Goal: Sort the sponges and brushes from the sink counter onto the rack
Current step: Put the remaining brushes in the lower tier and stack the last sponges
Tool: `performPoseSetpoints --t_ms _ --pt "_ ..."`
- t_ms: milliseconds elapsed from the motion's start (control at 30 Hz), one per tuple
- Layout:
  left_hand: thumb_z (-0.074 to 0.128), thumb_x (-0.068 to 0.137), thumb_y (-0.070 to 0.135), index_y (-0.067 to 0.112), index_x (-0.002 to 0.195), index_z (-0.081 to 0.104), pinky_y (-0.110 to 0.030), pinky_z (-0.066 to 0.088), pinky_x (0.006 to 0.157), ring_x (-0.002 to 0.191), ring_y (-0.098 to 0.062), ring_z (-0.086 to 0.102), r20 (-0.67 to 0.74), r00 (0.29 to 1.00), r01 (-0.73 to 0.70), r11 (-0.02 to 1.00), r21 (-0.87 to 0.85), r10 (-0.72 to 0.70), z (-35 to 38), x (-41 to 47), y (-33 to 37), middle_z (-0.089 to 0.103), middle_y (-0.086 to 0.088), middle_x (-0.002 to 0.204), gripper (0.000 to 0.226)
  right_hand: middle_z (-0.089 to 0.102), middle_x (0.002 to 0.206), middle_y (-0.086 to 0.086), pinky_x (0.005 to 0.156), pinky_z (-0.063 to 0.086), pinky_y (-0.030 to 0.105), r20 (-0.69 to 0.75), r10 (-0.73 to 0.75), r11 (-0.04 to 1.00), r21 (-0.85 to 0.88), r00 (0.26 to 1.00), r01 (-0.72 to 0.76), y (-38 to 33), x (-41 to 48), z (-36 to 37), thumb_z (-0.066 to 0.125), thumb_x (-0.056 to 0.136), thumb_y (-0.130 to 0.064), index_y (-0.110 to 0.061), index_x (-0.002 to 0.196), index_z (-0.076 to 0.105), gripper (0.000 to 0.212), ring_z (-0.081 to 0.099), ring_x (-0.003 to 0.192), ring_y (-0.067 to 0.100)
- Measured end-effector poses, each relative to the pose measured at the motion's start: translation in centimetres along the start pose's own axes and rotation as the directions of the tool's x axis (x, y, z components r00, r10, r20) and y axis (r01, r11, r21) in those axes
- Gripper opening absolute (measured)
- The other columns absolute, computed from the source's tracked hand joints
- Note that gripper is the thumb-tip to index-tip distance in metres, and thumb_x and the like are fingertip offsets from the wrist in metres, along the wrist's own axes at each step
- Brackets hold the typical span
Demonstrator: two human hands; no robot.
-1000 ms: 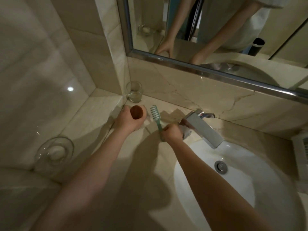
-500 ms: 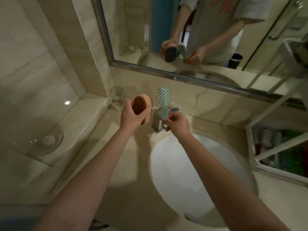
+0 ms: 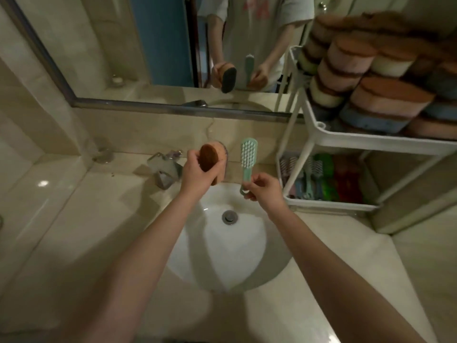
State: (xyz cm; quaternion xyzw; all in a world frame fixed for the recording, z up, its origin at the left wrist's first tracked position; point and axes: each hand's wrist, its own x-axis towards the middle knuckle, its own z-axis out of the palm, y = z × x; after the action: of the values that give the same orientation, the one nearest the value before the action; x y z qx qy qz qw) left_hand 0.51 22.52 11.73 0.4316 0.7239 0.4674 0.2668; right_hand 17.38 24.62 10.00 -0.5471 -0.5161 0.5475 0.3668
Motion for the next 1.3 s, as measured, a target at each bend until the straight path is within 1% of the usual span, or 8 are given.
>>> performPoseSetpoints --t_ms 367,667,800,900,967,1100,1233,1300 --pt "0.074 0.076 0.037 0.020 0.104 0.038 -0.039 0.049 0.089 0.102 -0.023 0.054 0.132 0.991 -0.022 1.000 -0.019 0.024 10.4 -2.9 2.0 0.052 -0.003 0.109 0.048 0.058 0.064 0.006 0.046 0.048 0.015 -0.126 0.035 0.999 -0.004 0.991 -0.036 5.8 -1.9 -10.9 0.065 0.085 0.002 -0.006 0.070 0.056 0.019 0.054 0.042 0.000" --pt "0.072 0.078 0.038 0.011 0.118 0.042 -0.028 0.042 0.084 0.101 -0.016 0.048 0.153 0.988 -0.023 1.000 0.012 0.021 13.2 -3.1 3.3 0.047 0.001 0.109 0.057 0.060 0.064 0.007 0.045 0.043 0.019 -0.263 0.070 0.993 -0.072 0.962 -0.092 7.5 -0.2 -14.9 0.063 0.087 -0.005 -0.014 0.065 0.056 0.025 0.053 0.048 0.017" --pt "0.072 0.078 0.036 0.012 0.120 0.041 -0.025 0.038 0.083 0.104 -0.014 0.046 0.169 0.986 -0.004 1.000 0.012 0.002 13.2 -3.1 3.5 0.046 0.002 0.112 0.058 0.060 0.066 0.007 0.059 0.046 0.030 -0.310 0.091 0.977 -0.158 0.946 -0.146 6.9 2.3 -15.6 0.065 0.087 -0.010 -0.012 0.067 0.060 0.020 0.054 0.054 0.016" --pt "0.073 0.077 0.034 0.011 0.119 0.041 -0.025 0.037 0.083 0.104 -0.015 0.047 0.150 0.989 0.009 1.000 0.020 -0.012 12.9 -3.4 3.4 0.046 0.001 0.112 0.057 0.068 0.082 0.012 0.080 0.055 0.039 -0.335 0.125 0.964 -0.181 0.934 -0.194 5.9 5.0 -15.9 0.067 0.085 -0.011 -0.009 0.078 0.066 0.008 0.066 0.077 0.026" --pt "0.073 0.078 0.033 0.010 0.119 0.042 -0.025 0.037 0.082 0.101 -0.014 0.047 0.130 0.991 0.010 0.999 0.037 -0.015 12.4 -3.5 3.4 0.047 0.002 0.111 0.056 0.070 0.094 0.015 0.086 0.056 0.041 -0.330 0.188 0.938 -0.219 0.925 -0.269 5.4 6.7 -16.1 0.066 0.086 -0.011 -0.003 0.090 0.069 0.009 0.069 0.087 0.030" --pt "0.072 0.079 0.032 0.009 0.121 0.042 -0.023 0.037 0.080 0.100 -0.012 0.046 0.109 0.994 0.019 0.998 0.058 -0.025 11.6 -3.9 3.4 0.047 0.003 0.110 0.056 0.069 0.093 0.015 0.057 0.050 0.028 -0.294 0.256 0.831 -0.420 0.921 -0.365 5.2 8.4 -16.2 0.065 0.083 -0.011 -0.004 0.078 0.062 0.009 0.066 0.079 0.028" --pt "0.073 0.079 0.031 0.009 0.121 0.043 -0.023 0.037 0.081 0.101 -0.012 0.046 0.100 0.995 0.019 0.998 0.061 -0.025 11.0 -4.1 3.2 0.048 0.003 0.111 0.057 0.068 0.101 0.013 0.053 0.043 0.025 -0.294 0.245 0.775 -0.513 0.924 -0.369 5.1 8.5 -16.0 0.061 0.087 -0.013 -0.001 0.095 0.064 0.015 0.063 0.083 0.026" --pt "0.073 0.079 0.030 0.009 0.120 0.043 -0.024 0.038 0.081 0.101 -0.013 0.047 0.099 0.995 0.021 0.999 0.047 -0.025 10.8 -4.2 3.3 0.048 0.003 0.111 0.055 0.066 0.103 0.015 0.060 0.042 0.026 -0.284 0.209 0.743 -0.576 0.936 -0.340 5.1 8.5 -15.9 0.054 0.092 -0.013 0.002 0.100 0.064 0.019 0.063 0.090 0.028"
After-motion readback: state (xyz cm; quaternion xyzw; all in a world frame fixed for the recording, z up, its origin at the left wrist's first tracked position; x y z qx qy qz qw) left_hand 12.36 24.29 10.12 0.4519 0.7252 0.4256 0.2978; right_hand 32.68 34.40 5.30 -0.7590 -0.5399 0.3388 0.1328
